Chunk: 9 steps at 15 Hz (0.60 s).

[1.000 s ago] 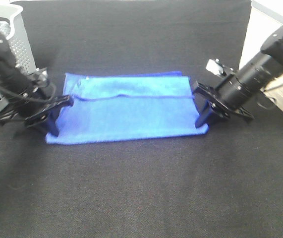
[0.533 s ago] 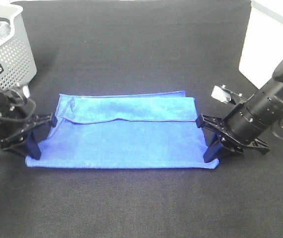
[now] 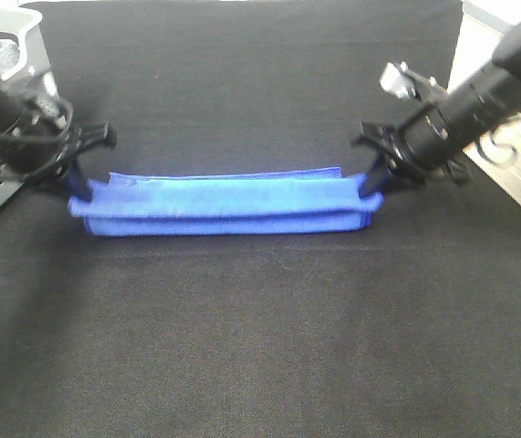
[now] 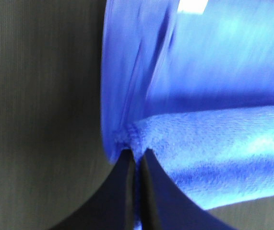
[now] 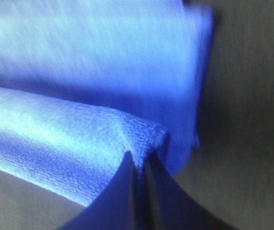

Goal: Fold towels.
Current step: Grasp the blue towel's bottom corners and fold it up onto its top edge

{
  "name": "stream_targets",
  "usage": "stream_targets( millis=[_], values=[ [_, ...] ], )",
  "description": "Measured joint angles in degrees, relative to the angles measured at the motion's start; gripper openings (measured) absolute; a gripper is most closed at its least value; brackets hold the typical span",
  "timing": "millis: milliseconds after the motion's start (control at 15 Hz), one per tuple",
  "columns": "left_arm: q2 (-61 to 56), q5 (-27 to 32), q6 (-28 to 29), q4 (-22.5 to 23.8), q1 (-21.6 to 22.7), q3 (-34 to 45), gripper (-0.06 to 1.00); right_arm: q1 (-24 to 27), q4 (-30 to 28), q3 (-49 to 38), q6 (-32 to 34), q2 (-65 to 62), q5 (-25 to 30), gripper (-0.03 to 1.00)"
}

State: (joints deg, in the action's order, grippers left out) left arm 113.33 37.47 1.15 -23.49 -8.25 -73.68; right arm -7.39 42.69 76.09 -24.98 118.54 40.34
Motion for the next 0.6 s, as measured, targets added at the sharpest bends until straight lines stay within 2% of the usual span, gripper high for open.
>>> stream_targets(
  millis=[467,600],
  values=[
    [12.3,-0.3,0.2,1.7,0.0,-14.3,0.01,0.0,-5.3,12.7,4.2,11.6,1.2,0.00],
    [13.6,-0.2,0.2,1.7,0.0,-14.5,0.06,0.0,-5.4,12.9,4.3,12.0,1.3,0.07]
  ],
)
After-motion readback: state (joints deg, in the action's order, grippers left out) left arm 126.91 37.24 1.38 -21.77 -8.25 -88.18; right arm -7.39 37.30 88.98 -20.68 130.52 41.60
